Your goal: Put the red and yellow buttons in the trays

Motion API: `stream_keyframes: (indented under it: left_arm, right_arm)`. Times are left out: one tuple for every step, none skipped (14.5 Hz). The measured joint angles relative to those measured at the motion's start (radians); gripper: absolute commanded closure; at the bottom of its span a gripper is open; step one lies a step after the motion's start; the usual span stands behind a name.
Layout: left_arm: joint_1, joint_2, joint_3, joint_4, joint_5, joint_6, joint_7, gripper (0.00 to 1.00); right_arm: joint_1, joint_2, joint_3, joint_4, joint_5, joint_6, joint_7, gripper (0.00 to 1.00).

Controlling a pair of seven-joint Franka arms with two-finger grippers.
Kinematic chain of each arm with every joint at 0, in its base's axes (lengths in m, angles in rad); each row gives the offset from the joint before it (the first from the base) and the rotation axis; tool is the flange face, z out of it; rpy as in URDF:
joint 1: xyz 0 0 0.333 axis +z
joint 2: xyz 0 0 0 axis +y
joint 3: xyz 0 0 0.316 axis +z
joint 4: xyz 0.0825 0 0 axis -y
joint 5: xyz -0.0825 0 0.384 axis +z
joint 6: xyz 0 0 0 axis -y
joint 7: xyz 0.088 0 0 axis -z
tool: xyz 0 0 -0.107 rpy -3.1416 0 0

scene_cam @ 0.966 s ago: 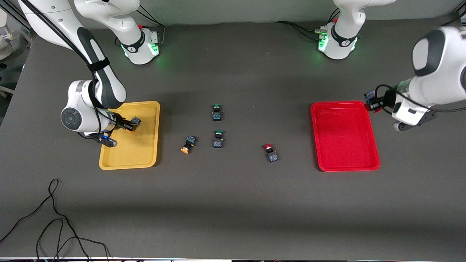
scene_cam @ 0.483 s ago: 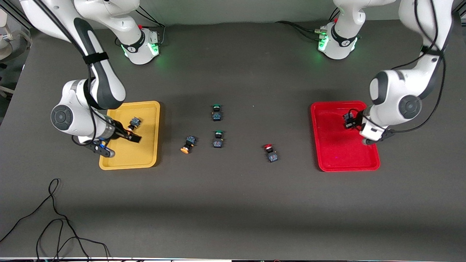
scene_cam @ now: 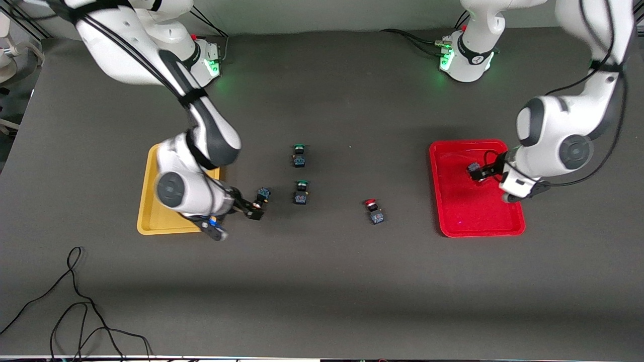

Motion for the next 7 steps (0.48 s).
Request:
stream_keyframes:
  left_arm:
    - [-0.008, -0.052, -0.002, 0.048, 0.0, -0.098, -0.003, 0.0]
    - [-0.016, -0.107, -0.006, 0.101, -0.001, -0.196, -0.008, 0.0]
    - [-0.023, -0.16, -0.015, 0.154, -0.001, -0.284, -0.014, 0.0]
    - [-0.03, -0.207, -0.028, 0.211, -0.001, -0.363, -0.018, 0.0]
    - [-0.036, -0.242, -0.04, 0.267, -0.001, -0.428, -0.024, 0.0]
    - [-0.04, -0.263, -0.048, 0.32, -0.001, -0.478, -0.028, 0.0]
    - [-0.041, -0.272, -0.052, 0.36, -0.001, -0.503, -0.029, 0.0]
  right_arm:
    - [0.014, 0.031, 0.001, 0.005, 0.0, 0.022, 0.01, 0.0]
    - [0.028, 0.058, 0.002, 0.007, 0.0, 0.04, 0.017, 0.02]
    - [0.038, 0.078, 0.002, 0.008, -0.002, 0.049, 0.02, 0.1]
    - [0.043, 0.092, 0.002, 0.008, -0.008, 0.054, 0.02, 0.13]
    - [0.044, 0.099, 0.002, 0.004, -0.019, 0.054, 0.02, 0.13]
    - [0.043, 0.101, 0.001, -0.005, -0.028, 0.054, 0.02, 0.13]
    - [0.043, 0.101, 0.001, -0.013, -0.033, 0.054, 0.021, 0.13]
